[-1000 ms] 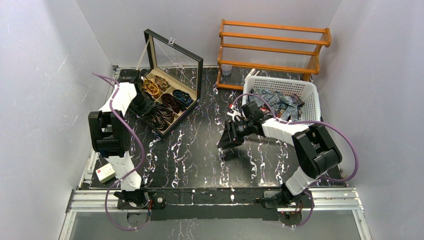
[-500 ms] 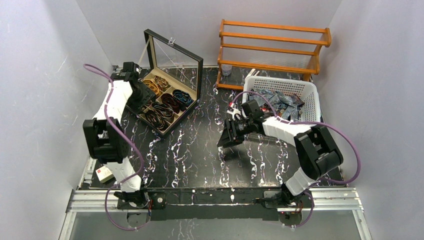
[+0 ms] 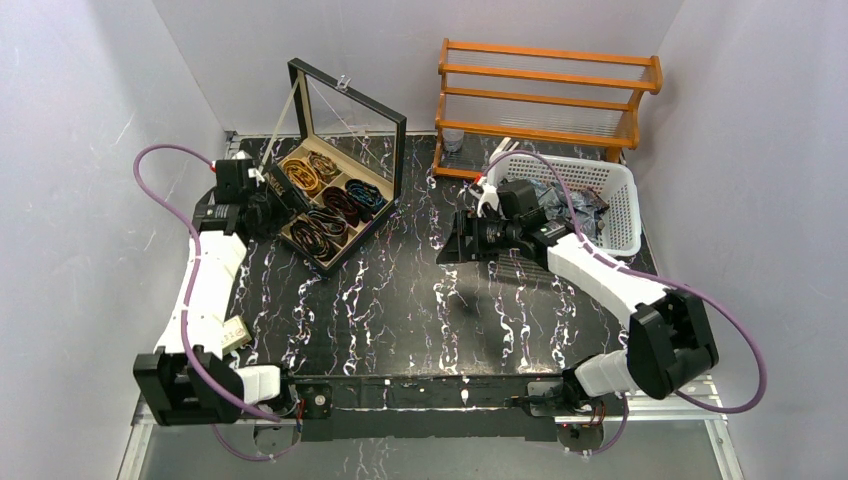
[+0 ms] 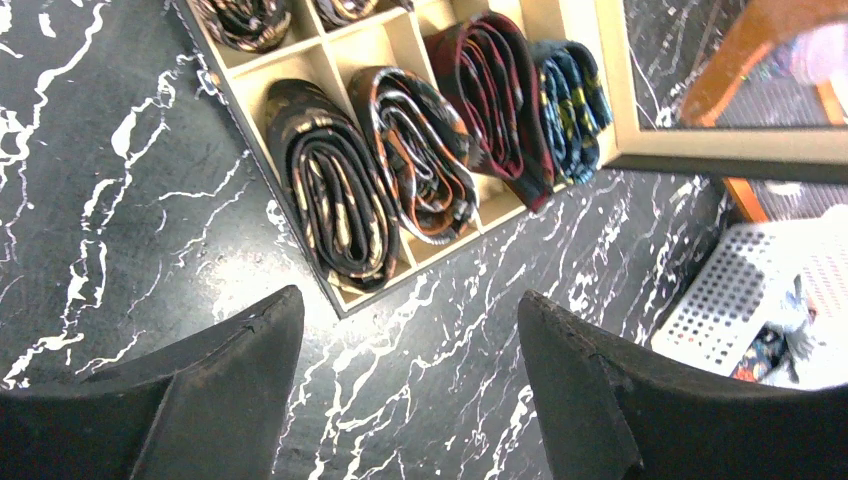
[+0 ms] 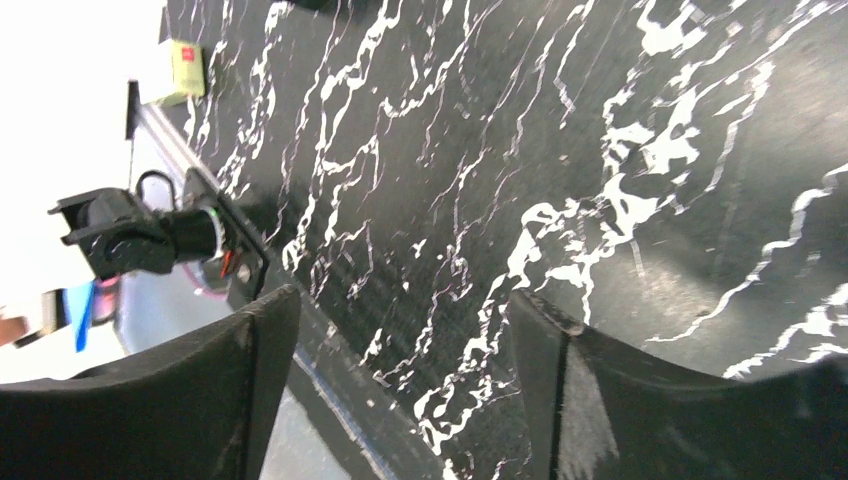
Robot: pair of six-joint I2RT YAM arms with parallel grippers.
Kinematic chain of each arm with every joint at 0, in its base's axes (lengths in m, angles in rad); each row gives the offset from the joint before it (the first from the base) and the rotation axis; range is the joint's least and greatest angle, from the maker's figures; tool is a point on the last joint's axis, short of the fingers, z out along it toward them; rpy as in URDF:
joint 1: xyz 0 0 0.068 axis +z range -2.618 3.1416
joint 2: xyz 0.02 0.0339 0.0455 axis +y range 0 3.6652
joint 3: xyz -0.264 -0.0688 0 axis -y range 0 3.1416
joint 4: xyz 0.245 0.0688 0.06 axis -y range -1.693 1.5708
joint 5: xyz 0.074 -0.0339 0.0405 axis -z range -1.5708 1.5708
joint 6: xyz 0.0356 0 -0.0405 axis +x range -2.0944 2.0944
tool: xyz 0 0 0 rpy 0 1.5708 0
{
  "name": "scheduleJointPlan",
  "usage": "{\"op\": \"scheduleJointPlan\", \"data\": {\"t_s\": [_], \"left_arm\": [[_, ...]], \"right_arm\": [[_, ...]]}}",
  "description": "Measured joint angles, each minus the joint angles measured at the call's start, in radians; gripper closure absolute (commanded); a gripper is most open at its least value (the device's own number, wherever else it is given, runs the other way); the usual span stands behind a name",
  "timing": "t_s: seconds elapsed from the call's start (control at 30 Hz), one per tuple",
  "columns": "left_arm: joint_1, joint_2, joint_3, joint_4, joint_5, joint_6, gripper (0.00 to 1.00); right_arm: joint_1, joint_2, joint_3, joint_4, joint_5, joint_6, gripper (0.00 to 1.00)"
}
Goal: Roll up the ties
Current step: Reset both arms
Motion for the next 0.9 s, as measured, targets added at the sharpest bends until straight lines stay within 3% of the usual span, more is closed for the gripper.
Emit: {"op": "scheduleJointPlan", "data": {"t_s": [0.03,0.1,0.33,0.5,0.73,0.9], "left_arm": [[0.000,-0.026,-0.023,0.009,0.012,0.010,0.02],[0.000,-0.075,-0.067,0.025,0.034,0.026,0.02],[0.000,-0.287,-0.200,0.046,0.128,0.094,0.02],[0.000,-0.377,-0.210,0.042,0.139,0.122,0.02],[-0.001,-0.366,-0.119,-0.031,0.004,0.210,0.02],[-0.005,-0.338,-0.086,-0.059,-0.108,0.270,0.02]], "right_arm": [[0.000,-0.014,0.005,-0.001,0.023,0.001,0.07],[0.000,-0.044,0.011,-0.001,0.068,0.000,0.02],[0.000,-0.182,0.021,-0.015,0.245,-0.005,0.01],[0.000,-0.286,0.048,-0.023,0.426,-0.028,0.01],[-0.007,-0.321,0.219,-0.110,0.848,-0.102,0.01],[-0.158,-0.245,0.317,-0.208,0.911,-0.127,0.01]]}}
